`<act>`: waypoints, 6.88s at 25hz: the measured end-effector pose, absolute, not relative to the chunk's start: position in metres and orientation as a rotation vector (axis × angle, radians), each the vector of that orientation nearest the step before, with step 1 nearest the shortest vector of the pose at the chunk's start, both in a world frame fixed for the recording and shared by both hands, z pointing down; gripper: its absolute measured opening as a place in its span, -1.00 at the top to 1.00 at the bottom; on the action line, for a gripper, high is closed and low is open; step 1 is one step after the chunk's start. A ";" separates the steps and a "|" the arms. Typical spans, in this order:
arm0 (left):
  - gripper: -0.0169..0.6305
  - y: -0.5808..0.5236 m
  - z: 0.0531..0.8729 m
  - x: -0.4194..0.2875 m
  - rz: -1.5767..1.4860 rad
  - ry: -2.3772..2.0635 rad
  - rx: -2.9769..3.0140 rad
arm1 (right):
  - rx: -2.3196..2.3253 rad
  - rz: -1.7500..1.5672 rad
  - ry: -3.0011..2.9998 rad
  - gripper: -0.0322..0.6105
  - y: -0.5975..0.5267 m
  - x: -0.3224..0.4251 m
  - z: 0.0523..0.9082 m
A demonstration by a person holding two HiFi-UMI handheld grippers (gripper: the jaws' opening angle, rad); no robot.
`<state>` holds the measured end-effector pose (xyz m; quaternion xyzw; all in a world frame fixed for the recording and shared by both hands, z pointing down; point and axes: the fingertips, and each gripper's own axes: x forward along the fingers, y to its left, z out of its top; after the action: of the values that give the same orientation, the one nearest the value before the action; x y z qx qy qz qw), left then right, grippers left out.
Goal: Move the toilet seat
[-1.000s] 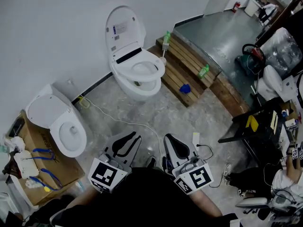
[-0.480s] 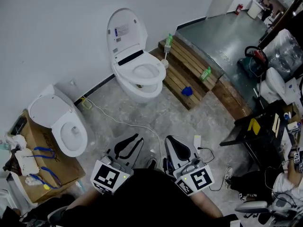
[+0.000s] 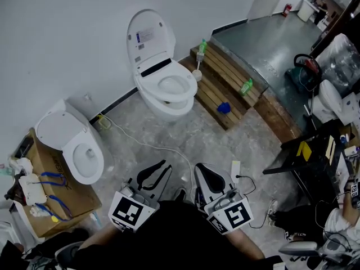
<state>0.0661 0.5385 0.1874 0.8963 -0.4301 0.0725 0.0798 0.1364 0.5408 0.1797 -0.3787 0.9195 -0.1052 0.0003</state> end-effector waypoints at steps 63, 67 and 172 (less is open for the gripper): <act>0.71 0.048 0.251 0.066 0.274 -1.259 2.574 | -1.221 -0.533 3.134 0.81 0.020 0.142 0.279; 0.71 0.025 0.284 0.057 0.320 -1.283 2.477 | -1.284 -0.522 3.180 0.81 -0.013 0.151 0.299; 0.41 0.053 0.901 0.030 0.882 -0.997 1.833 | -0.754 -1.062 3.782 0.64 -0.032 0.117 0.841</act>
<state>0.0302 0.0533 0.9010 0.7327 -0.3985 0.3527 0.4243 0.1170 -0.0324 0.8414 -0.1714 0.8597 -0.2414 -0.4162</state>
